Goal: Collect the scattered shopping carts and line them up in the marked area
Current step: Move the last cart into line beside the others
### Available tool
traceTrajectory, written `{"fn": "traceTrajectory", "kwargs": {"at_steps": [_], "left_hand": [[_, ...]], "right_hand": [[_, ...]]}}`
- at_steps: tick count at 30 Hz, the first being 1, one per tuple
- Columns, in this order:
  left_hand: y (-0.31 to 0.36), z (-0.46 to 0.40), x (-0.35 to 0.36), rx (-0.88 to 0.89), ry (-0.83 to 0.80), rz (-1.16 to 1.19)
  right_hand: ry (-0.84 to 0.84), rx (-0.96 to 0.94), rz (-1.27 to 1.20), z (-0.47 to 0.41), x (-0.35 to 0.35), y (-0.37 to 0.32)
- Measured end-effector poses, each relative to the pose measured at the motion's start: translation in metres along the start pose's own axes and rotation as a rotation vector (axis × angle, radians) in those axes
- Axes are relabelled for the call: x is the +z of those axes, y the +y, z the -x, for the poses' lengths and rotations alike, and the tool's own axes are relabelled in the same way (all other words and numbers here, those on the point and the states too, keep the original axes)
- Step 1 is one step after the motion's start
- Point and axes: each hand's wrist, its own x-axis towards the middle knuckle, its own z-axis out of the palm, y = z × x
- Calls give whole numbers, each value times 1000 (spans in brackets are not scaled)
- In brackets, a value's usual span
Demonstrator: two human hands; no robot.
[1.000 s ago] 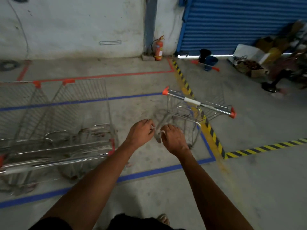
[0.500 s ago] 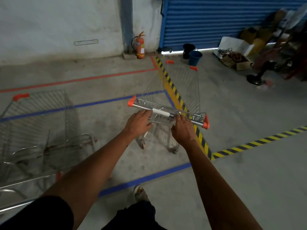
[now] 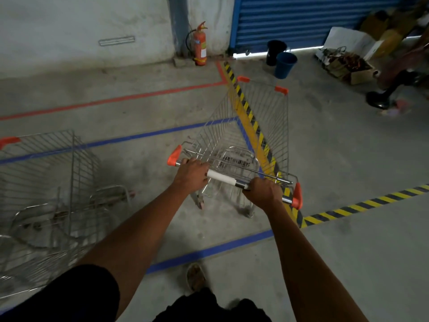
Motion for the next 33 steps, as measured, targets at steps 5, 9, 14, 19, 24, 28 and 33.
{"fn": "traceTrajectory", "kwargs": {"at_steps": [5, 9, 14, 19, 24, 28, 33], "left_hand": [[7, 3, 6, -66, 23, 23], [15, 15, 4, -106, 23, 20], [32, 44, 8, -167, 30, 29], [49, 81, 19, -243, 12, 25], [53, 117, 25, -294, -4, 36], [44, 149, 29, -295, 9, 143], [25, 193, 39, -363, 28, 172]], "right_hand": [[52, -39, 68, -4, 6, 5], [24, -85, 77, 2, 1, 7], [53, -152, 74, 18, 3, 14], [78, -262, 101, 34, 8, 22], [78, -334, 125, 46, 10, 18], [54, -372, 137, 59, 14, 2], [6, -415, 146, 82, 20, -33]]}}
